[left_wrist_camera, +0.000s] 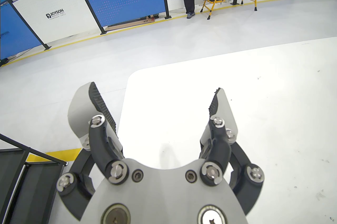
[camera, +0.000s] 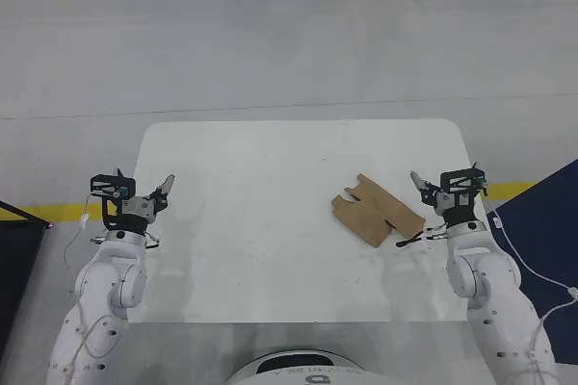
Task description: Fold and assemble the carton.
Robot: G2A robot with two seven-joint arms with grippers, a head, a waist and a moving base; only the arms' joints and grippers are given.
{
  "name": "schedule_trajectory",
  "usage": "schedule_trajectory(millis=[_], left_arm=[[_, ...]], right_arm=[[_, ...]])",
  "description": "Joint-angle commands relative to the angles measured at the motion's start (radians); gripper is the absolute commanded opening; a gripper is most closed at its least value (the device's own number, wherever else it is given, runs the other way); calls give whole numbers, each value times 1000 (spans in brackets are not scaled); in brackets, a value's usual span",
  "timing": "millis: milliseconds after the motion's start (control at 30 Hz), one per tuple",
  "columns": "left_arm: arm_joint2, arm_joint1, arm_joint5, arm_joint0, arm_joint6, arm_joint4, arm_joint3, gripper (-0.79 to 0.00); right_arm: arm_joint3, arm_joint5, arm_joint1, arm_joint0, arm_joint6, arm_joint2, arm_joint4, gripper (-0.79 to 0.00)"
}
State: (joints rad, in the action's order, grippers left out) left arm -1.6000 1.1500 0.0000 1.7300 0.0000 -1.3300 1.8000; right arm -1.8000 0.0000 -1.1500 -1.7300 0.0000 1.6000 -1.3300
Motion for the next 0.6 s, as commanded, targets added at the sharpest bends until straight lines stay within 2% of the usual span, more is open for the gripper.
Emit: schedule_trajectory(millis=[0,133,267,367,400,467,567], left_arm=[[0,0,0,0,0,0,0,0],[0,0,0,0,0,0,0,0],[0,0,0,0,0,0,0,0],[0,0,0,0,0,0,0,0],[0,0,0,0,0,0,0,0],[0,0,0,0,0,0,0,0],[0,0,0,0,0,0,0,0]], right_arm=[[4,-8,-1,-3,2,0,15,0],[-47,-186,9,-69,127,20,51,0],[-149,-352,25,-159,248,63,-16,0],[-214,-458,36,-226,283,91,-95,0],[-226,-473,39,-242,284,102,-125,-58],[-236,-485,43,-264,287,106,-206,-243],[-220,-467,46,-265,285,85,-328,-351]])
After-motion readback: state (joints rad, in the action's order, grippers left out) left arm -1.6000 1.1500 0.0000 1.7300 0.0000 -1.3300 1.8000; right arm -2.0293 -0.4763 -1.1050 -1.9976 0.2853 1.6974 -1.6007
